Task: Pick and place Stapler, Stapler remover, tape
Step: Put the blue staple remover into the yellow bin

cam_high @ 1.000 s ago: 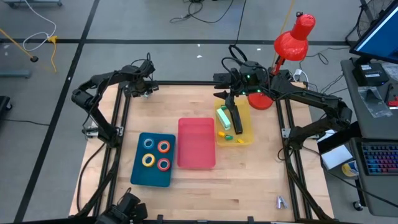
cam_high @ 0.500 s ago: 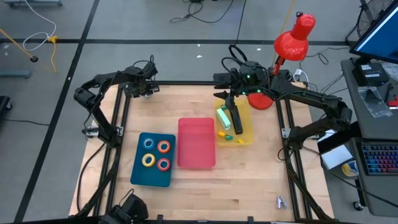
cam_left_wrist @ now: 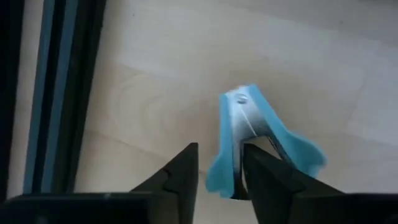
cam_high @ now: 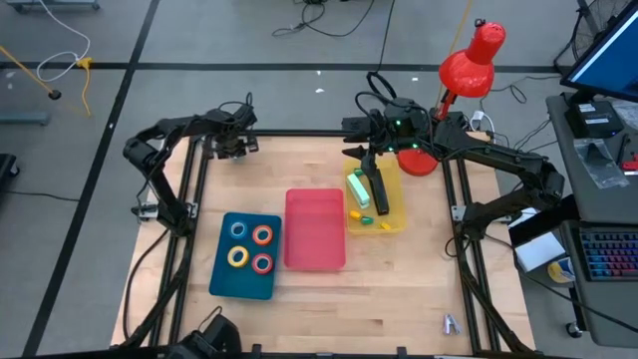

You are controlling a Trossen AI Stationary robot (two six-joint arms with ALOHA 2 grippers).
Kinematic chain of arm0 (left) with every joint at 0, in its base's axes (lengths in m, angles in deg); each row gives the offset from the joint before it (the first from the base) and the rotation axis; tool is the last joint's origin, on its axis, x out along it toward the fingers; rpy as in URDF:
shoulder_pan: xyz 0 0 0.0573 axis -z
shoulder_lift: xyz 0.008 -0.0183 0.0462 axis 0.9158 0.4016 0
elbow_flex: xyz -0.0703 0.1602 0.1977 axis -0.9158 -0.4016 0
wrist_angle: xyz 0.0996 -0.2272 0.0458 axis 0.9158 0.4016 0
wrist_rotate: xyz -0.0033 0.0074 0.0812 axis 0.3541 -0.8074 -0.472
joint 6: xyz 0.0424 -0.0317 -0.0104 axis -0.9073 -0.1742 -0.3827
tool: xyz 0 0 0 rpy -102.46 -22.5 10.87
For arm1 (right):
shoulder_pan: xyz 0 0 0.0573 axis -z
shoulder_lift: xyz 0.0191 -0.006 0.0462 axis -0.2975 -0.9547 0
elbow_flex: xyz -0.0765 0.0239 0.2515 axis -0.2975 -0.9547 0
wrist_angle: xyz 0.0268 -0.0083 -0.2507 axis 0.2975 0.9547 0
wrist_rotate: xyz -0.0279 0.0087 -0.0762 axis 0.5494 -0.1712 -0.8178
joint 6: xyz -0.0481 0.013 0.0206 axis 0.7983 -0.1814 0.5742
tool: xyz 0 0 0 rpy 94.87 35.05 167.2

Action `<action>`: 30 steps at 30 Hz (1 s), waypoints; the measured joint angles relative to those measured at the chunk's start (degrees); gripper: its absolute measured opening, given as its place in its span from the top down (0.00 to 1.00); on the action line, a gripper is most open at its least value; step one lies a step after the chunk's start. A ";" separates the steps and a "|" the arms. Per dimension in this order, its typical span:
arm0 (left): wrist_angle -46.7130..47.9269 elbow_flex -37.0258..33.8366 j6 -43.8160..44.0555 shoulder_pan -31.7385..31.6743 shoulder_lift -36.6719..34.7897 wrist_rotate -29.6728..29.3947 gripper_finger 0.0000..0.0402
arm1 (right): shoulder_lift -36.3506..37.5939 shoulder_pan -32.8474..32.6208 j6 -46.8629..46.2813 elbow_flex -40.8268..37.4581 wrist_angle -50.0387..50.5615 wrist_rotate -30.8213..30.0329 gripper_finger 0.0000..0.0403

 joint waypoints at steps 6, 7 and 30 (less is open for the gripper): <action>-0.32 0.00 -0.14 0.89 0.47 0.53 0.78 | 0.00 0.00 0.00 0.00 0.00 0.02 0.61; -0.40 0.00 -0.21 0.90 0.46 0.56 0.80 | 0.00 0.00 0.00 0.00 -0.02 0.02 0.61; -0.08 -0.11 -3.88 0.61 -6.79 5.59 0.90 | 0.00 -0.02 -0.02 0.00 0.00 0.02 0.61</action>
